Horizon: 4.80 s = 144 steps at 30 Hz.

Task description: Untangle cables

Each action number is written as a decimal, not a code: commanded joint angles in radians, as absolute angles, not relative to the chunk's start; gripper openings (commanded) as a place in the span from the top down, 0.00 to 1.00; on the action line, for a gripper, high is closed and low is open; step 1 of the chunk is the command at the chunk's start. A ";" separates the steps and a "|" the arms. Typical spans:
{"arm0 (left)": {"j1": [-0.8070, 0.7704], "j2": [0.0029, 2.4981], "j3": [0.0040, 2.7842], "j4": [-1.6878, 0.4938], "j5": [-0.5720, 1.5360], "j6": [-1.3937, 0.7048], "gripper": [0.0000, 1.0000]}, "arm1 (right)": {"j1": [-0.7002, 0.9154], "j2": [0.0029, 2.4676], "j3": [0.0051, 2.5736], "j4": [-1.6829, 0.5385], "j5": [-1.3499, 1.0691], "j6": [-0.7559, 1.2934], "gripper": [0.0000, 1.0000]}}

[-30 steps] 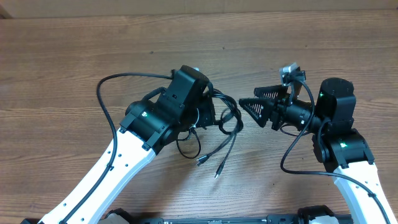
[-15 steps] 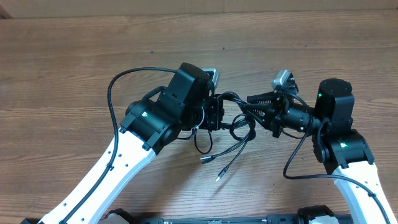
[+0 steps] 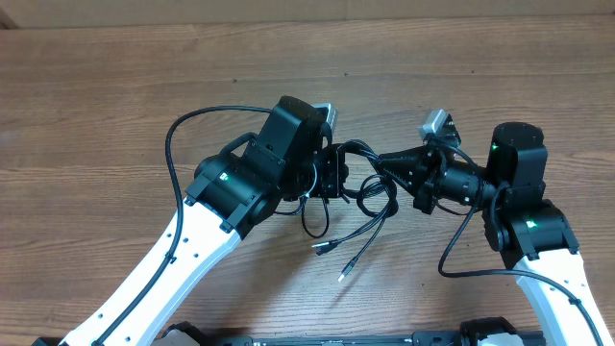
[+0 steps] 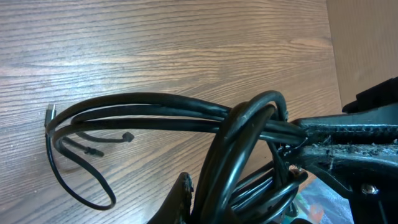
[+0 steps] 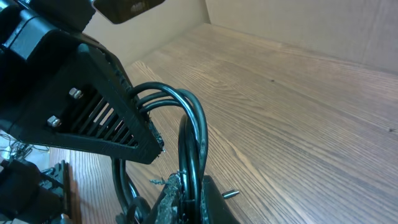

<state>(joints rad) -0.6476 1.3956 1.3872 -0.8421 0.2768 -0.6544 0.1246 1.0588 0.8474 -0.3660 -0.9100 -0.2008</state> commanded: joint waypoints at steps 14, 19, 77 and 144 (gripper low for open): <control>-0.648 1.401 1.403 -0.916 0.071 -1.026 0.96 | 0.123 1.056 0.871 -0.438 -0.394 0.173 0.96; -0.649 1.401 1.403 -0.917 0.075 -0.943 0.96 | 0.123 1.056 0.871 -0.455 -0.405 0.154 0.96; -0.649 1.401 1.403 -0.878 0.182 -0.807 0.96 | 0.123 1.056 0.871 -0.500 -0.388 0.060 0.87; -0.649 1.401 1.403 -0.854 0.355 -0.564 0.96 | 0.123 1.057 0.871 -0.460 -0.624 -0.111 0.36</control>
<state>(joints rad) -0.6529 1.4055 1.3876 -0.8577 0.3012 -0.6769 0.1242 1.0588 0.8490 -0.4847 -0.3649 0.0772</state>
